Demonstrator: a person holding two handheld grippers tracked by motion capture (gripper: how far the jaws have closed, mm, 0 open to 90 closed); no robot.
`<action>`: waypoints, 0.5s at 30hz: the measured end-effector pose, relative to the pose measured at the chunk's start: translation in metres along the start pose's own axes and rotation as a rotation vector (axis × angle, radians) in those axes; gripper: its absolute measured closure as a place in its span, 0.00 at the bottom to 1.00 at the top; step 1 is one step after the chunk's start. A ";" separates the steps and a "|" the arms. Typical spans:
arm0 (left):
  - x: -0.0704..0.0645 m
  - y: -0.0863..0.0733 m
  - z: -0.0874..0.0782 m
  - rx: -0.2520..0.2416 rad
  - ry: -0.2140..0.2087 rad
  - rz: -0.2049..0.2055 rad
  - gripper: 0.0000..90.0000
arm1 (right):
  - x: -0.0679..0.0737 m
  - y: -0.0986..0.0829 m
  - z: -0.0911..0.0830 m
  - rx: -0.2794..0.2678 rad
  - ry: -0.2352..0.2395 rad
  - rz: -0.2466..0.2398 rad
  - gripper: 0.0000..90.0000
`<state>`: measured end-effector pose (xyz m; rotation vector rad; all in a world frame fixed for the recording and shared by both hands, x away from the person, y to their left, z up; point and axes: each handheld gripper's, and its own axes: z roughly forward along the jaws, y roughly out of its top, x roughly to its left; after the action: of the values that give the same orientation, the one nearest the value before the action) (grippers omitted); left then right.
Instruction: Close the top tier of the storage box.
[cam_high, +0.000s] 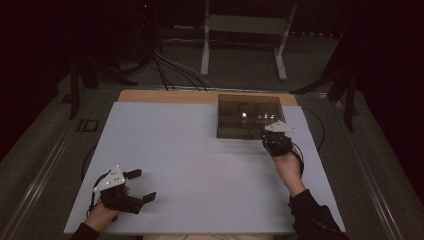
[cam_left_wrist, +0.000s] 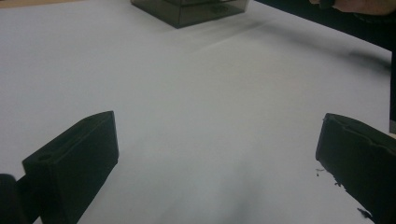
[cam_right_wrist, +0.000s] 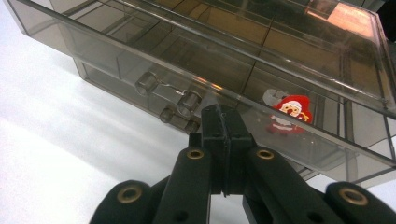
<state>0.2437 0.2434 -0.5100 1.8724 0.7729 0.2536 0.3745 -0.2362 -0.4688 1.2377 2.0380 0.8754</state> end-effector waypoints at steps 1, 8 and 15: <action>0.000 0.000 0.000 0.000 0.001 0.000 0.00 | 0.000 0.000 0.000 0.000 -0.001 -0.001 1.00; 0.000 0.000 0.000 0.001 0.000 0.001 0.00 | -0.002 0.003 0.002 0.001 -0.003 -0.001 1.00; 0.000 0.000 0.000 0.001 0.000 0.001 0.00 | -0.002 0.006 0.005 0.003 -0.005 0.002 1.00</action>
<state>0.2437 0.2435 -0.5100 1.8738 0.7727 0.2540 0.3819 -0.2354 -0.4667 1.2424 2.0351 0.8694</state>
